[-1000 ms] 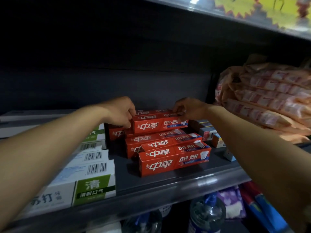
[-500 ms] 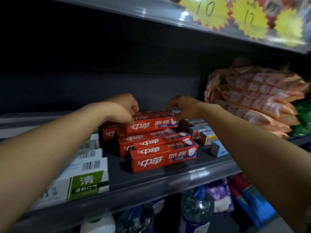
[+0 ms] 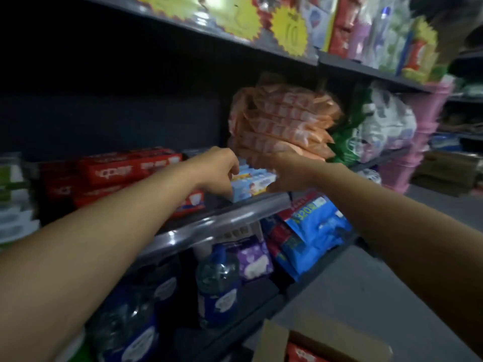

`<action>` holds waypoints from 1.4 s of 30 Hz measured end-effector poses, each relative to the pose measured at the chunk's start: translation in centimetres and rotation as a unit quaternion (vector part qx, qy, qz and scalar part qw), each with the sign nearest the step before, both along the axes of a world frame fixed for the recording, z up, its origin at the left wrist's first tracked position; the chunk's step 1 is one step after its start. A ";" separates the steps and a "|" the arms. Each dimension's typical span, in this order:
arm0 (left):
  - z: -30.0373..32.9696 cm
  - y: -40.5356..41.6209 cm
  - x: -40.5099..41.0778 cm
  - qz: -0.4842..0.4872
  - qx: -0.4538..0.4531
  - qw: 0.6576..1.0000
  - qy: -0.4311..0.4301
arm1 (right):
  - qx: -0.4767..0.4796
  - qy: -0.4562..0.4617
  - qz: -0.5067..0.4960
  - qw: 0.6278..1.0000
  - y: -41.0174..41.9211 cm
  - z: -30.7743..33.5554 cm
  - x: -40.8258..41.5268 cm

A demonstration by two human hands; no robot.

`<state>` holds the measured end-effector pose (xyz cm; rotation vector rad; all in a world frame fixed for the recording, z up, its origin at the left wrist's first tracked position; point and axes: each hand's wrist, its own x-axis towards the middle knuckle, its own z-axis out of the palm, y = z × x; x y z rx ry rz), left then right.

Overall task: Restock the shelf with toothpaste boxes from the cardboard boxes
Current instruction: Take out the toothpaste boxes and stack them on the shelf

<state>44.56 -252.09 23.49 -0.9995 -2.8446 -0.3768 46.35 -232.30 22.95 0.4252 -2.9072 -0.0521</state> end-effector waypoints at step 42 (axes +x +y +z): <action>-41.9 19.9 9.2 -0.072 -0.126 0.943 -0.300 | -0.073 -0.269 -0.353 0.893 17.1 -43.6 17.7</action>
